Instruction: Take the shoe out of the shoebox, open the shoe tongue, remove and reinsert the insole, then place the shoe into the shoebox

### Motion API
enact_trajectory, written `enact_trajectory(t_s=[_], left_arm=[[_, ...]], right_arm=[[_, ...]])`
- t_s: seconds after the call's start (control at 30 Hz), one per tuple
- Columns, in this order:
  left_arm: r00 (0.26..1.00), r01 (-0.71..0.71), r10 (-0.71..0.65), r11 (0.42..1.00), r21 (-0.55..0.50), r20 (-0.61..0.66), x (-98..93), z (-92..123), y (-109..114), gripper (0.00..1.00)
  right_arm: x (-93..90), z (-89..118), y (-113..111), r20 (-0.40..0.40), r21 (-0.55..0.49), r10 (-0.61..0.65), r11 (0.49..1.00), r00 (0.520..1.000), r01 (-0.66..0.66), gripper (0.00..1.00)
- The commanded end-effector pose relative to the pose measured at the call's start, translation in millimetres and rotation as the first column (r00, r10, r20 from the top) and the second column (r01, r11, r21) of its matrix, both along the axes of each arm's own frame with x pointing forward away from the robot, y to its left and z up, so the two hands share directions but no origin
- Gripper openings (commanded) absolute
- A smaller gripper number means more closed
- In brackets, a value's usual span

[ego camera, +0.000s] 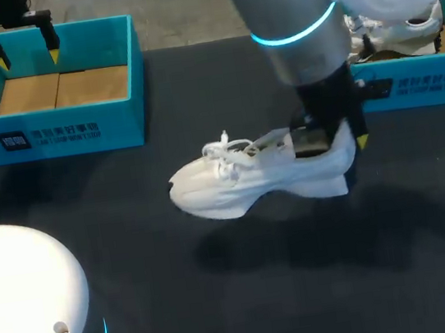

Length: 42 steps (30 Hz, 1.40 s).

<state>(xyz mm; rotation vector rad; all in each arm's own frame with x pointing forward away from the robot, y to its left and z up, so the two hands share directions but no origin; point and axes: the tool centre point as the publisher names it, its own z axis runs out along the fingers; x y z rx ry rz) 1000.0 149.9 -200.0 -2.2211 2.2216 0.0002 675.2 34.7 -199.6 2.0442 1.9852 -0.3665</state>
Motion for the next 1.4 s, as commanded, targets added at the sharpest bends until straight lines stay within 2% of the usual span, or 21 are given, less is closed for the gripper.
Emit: enact_trajectory(t_s=[0.03,0.3,0.63,1.0,1.2,1.37,1.4], left_arm=[[1.0,0.0,0.0,1.0,0.0,0.0,0.0,0,0,1.0],[1.0,0.0,0.0,1.0,0.0,0.0,0.0,0,0,1.0],[1.0,0.0,0.0,1.0,0.0,0.0,0.0,0,0,1.0],[1.0,0.0,0.0,1.0,0.0,0.0,0.0,0,0,1.0],[1.0,0.0,0.0,1.0,0.0,0.0,0.0,0,0,1.0],[1.0,0.0,0.0,1.0,0.0,0.0,0.0,0,0,1.0],[1.0,0.0,0.0,1.0,0.0,0.0,0.0,0,0,1.0]], right_arm=[[4.6,-11,22,-0.012,-0.021,0.007,1.0,1.0,-0.008,0.0],[14.7,-25,37,0.006,0.007,0.022,1.0,1.0,-0.022,0.0],[24.5,-60,40,0.007,0.055,0.034,0.998,0.999,-0.034,0.0],[41.7,-118,38,-0.005,0.084,0.018,0.996,1.0,-0.018,0.0],[49.2,-147,37,0.018,0.062,0.027,0.998,0.999,-0.028,0.0],[53.8,-163,35,0.007,0.042,0.021,0.999,1.0,-0.021,0.0],[55.4,-172,34,-0.005,0.047,0.017,0.999,1.0,-0.016,0.0]])
